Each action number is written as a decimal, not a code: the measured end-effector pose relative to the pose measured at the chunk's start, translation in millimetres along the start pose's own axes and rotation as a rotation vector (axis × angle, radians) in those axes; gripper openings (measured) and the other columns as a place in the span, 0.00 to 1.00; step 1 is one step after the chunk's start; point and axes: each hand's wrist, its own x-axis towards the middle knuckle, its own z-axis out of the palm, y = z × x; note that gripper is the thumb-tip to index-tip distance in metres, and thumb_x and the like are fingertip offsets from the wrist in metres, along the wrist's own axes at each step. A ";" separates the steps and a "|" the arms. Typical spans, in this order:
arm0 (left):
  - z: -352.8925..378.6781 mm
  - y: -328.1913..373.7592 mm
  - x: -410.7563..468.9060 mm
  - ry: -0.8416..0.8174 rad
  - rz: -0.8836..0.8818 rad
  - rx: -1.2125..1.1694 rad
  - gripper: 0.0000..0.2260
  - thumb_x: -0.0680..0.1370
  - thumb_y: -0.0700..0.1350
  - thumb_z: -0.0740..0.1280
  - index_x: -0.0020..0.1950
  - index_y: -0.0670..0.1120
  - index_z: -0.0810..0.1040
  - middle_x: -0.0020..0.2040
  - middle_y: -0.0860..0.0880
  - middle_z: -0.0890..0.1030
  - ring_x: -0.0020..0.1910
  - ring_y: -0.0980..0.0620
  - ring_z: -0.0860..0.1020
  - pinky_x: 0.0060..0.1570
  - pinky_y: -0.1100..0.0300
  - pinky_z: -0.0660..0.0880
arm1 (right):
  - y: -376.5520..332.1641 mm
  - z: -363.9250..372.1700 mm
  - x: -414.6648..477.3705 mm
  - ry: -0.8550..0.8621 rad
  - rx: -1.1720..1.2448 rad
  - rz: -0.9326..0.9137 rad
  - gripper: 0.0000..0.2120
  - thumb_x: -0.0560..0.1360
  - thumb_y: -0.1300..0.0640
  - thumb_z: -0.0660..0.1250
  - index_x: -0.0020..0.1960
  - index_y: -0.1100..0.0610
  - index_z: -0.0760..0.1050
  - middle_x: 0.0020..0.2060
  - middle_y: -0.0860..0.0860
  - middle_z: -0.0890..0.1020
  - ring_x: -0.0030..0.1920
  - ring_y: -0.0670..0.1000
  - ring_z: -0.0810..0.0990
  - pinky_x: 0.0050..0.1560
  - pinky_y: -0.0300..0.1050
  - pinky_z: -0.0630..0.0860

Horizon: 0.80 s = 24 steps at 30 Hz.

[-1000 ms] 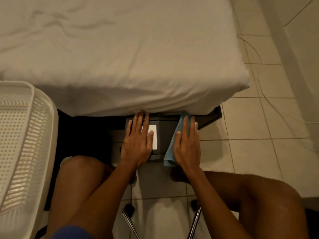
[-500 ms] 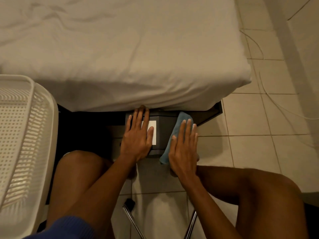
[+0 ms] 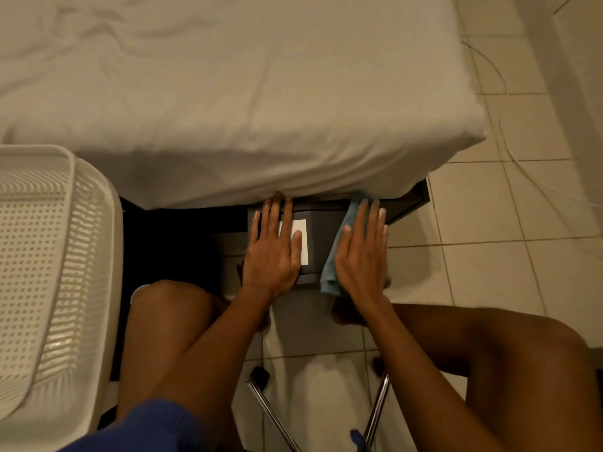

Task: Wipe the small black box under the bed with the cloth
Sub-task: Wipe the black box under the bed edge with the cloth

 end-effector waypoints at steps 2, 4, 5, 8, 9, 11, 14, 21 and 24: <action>-0.8 -1.0 0.5 -0.003 -0.001 0.000 0.27 0.84 0.52 0.48 0.81 0.45 0.46 0.81 0.44 0.47 0.80 0.48 0.46 0.79 0.49 0.46 | -4.2 -1.6 1.3 0.029 0.010 0.018 0.29 0.84 0.49 0.46 0.81 0.59 0.47 0.81 0.58 0.51 0.81 0.57 0.47 0.80 0.56 0.48; -1.5 -3.5 0.2 -0.009 0.004 0.000 0.27 0.84 0.52 0.48 0.81 0.45 0.45 0.81 0.44 0.47 0.80 0.48 0.46 0.79 0.48 0.45 | -6.8 3.1 -22.9 0.041 -0.037 -0.040 0.29 0.84 0.49 0.46 0.81 0.61 0.48 0.81 0.58 0.51 0.81 0.57 0.48 0.80 0.54 0.47; -1.3 -4.0 0.2 -0.010 0.008 -0.003 0.27 0.84 0.52 0.47 0.81 0.45 0.45 0.81 0.44 0.47 0.80 0.48 0.45 0.79 0.48 0.45 | -6.5 3.5 -35.2 0.034 -0.062 -0.073 0.29 0.84 0.48 0.46 0.81 0.61 0.49 0.81 0.58 0.51 0.81 0.57 0.48 0.80 0.54 0.47; -0.2 0.0 1.2 -0.001 0.012 -0.003 0.27 0.83 0.52 0.47 0.81 0.45 0.46 0.81 0.43 0.48 0.80 0.47 0.47 0.78 0.47 0.47 | 2.6 3.0 -21.6 0.013 -0.035 -0.119 0.30 0.84 0.48 0.47 0.81 0.58 0.47 0.81 0.57 0.50 0.81 0.55 0.46 0.80 0.56 0.47; 0.8 0.4 1.1 -0.001 0.010 -0.003 0.27 0.83 0.52 0.47 0.81 0.45 0.46 0.81 0.43 0.48 0.80 0.47 0.47 0.78 0.47 0.47 | 1.1 1.2 -8.4 0.005 -0.017 -0.103 0.29 0.84 0.49 0.48 0.82 0.58 0.46 0.81 0.56 0.50 0.81 0.55 0.45 0.80 0.56 0.47; 1.9 -0.3 0.8 0.005 0.006 -0.004 0.27 0.83 0.52 0.47 0.81 0.45 0.46 0.81 0.43 0.48 0.80 0.47 0.47 0.78 0.47 0.46 | -3.9 0.5 9.1 0.010 -0.026 -0.059 0.29 0.84 0.50 0.47 0.81 0.58 0.47 0.81 0.57 0.52 0.81 0.56 0.46 0.80 0.57 0.47; -0.5 -3.0 0.2 -0.001 0.011 -0.014 0.27 0.84 0.52 0.47 0.81 0.45 0.45 0.81 0.44 0.47 0.80 0.48 0.46 0.78 0.48 0.45 | -10.9 4.9 -15.0 0.046 -0.081 -0.070 0.29 0.84 0.49 0.45 0.81 0.60 0.48 0.81 0.58 0.50 0.81 0.56 0.46 0.80 0.55 0.47; 0.3 -1.6 3.1 -0.008 0.024 -0.016 0.27 0.84 0.52 0.47 0.81 0.45 0.44 0.81 0.43 0.46 0.80 0.47 0.45 0.79 0.48 0.46 | -10.8 -0.7 9.8 0.000 -0.002 -0.063 0.28 0.85 0.50 0.48 0.81 0.58 0.47 0.81 0.57 0.51 0.81 0.55 0.47 0.80 0.57 0.49; -1.8 -5.2 1.8 -0.020 0.018 -0.016 0.27 0.84 0.52 0.47 0.81 0.45 0.44 0.81 0.43 0.47 0.80 0.46 0.47 0.79 0.48 0.45 | -18.4 5.8 -19.6 0.038 -0.125 -0.075 0.29 0.84 0.49 0.45 0.81 0.61 0.48 0.81 0.59 0.51 0.81 0.57 0.47 0.80 0.55 0.48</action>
